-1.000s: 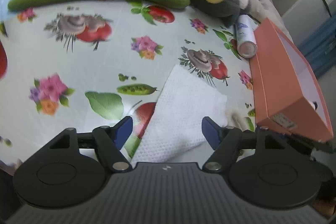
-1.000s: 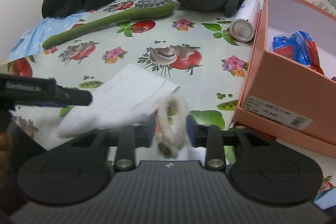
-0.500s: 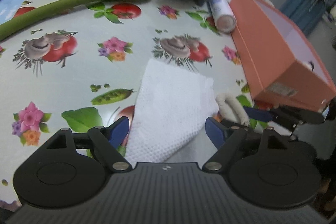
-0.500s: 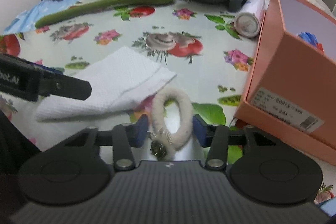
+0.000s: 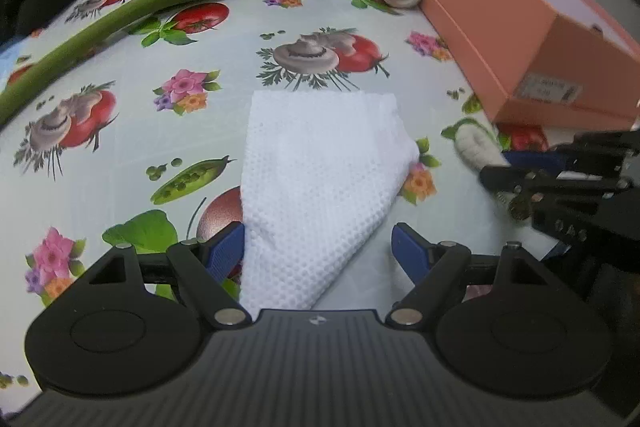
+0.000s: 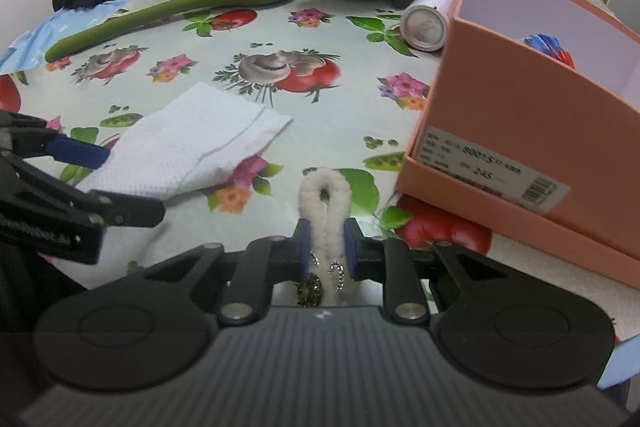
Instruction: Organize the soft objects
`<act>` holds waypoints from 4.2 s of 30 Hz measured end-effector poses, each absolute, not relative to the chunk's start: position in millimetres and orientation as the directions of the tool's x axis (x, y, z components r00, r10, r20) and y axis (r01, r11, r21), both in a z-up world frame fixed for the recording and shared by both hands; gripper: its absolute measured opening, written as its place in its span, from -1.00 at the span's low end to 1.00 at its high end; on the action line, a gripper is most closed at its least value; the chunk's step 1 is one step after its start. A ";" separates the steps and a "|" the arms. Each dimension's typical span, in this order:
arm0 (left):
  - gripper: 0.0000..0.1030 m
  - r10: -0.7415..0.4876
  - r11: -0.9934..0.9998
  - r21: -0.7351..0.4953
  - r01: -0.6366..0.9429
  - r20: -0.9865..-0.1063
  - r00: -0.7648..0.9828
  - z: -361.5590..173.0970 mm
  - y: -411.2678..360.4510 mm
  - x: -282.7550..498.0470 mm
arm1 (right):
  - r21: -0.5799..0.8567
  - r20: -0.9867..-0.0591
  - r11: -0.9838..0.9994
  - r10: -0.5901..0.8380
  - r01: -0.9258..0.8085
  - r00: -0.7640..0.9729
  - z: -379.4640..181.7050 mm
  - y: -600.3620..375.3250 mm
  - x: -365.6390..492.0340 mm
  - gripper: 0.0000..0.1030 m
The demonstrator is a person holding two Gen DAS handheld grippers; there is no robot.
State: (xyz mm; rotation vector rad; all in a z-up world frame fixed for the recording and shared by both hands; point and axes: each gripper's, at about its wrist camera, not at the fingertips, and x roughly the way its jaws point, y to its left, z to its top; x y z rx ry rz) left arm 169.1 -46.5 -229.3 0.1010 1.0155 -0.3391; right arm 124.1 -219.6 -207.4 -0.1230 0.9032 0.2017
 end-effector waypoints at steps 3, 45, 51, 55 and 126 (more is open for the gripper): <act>0.60 -0.219 0.937 -0.045 0.345 -0.848 0.483 -230.9 -52.8 168.8 | -0.009 -0.790 0.977 0.123 -0.212 0.601 -207.4 -222.4 124.1 -0.59; -0.71 -0.301 0.949 -0.285 0.135 -0.692 0.656 -113.7 -60.3 140.4 | 0.105 -0.661 0.979 0.198 -0.172 0.723 -84.3 -249.3 86.3 -0.66; -0.71 -0.333 0.940 -0.290 0.180 -0.655 0.678 -80.3 -76.9 129.2 | 0.107 -0.619 0.984 0.180 -0.145 0.764 -55.0 -264.2 71.1 -0.66; -0.71 -0.357 0.931 -0.301 0.207 -0.630 0.690 -62.0 -91.0 122.4 | 0.110 -0.598 0.987 0.162 -0.121 0.785 -40.2 -277.2 62.1 -0.66; 0.12 -0.449 0.885 -0.281 0.372 -0.731 0.514 -87.3 -304.9 328.8 | 0.243 -0.678 0.948 0.015 0.205 0.735 -78.2 -497.2 198.8 -0.05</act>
